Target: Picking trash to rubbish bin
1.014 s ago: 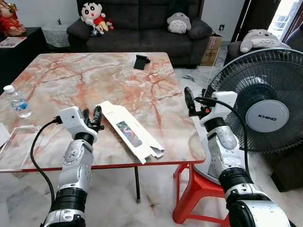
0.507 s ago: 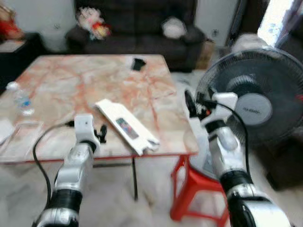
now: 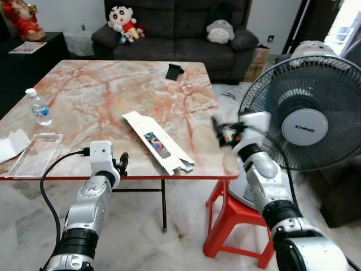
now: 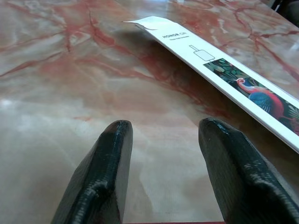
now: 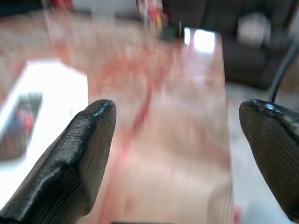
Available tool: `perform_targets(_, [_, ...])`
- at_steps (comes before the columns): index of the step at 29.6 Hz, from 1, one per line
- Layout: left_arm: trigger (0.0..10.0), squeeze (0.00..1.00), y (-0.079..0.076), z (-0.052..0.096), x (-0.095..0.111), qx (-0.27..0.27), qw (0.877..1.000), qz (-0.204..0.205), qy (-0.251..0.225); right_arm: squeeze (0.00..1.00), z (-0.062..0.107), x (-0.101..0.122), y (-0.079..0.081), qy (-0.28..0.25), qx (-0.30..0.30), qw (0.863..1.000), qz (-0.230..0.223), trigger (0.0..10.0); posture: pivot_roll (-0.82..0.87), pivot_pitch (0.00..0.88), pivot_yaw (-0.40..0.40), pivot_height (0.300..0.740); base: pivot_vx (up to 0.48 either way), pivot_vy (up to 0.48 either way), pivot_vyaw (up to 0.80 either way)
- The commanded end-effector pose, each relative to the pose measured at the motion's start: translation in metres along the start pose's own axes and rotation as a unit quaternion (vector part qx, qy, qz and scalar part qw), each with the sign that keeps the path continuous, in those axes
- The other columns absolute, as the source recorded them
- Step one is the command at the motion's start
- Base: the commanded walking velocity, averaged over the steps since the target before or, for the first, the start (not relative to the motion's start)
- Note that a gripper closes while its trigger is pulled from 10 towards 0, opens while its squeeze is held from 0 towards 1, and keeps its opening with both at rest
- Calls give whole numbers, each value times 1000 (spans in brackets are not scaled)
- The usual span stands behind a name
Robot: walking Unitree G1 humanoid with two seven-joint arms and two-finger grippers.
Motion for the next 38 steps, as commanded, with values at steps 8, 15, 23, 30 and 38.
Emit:
perform_targets(8, [10000, 0, -8, -1, 5, -12, 1000, 2, -4, 0, -2, 11, -1, -28, -4, 999, -21, 10000, 20, 2, -35, 740, 0, 0, 0])
perform_targets(15, [10000, 0, -14, -1, 3, -26, 1000, 14, -4, 0, -2, 12, 0, -33, -2, 999, -24, 10000, 20, 2, -35, 740, 0, 0, 0])
perform_targets(23, [10000, 0, -28, -2, 8, -57, 997, 40, -24, 0, -1, 15, 0, -46, -1, 998, -30, 10000, 21, 15, -35, 740, 0, 0, 0])
perform_targets(30, [10000, 0, -34, 4, 37, -42, 988, -30, -147, 0, 4, 40, -10, -136, -32, 988, -60, 10000, 8, 39, -37, 740, 0, 0, 0])
perform_targets(38, [10000, 0, -42, 8, 43, -55, 982, -48, -174, 0, 14, 43, -15, -166, -44, 983, -69, 10000, -11, 89, -28, 740, 0, 0, 0])
Point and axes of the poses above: a point about 5 cm out from each wrist's last joint towards the gripper, its own z axis pointing back from the gripper into the wrist, its own x axis along the axis of the wrist's last joint, y = z × x, the point moved 2 cm from there along -z, pointing out of the wrist towards the gripper, and after that the axes turned 12 degrees about z, right-handed, at the moved point
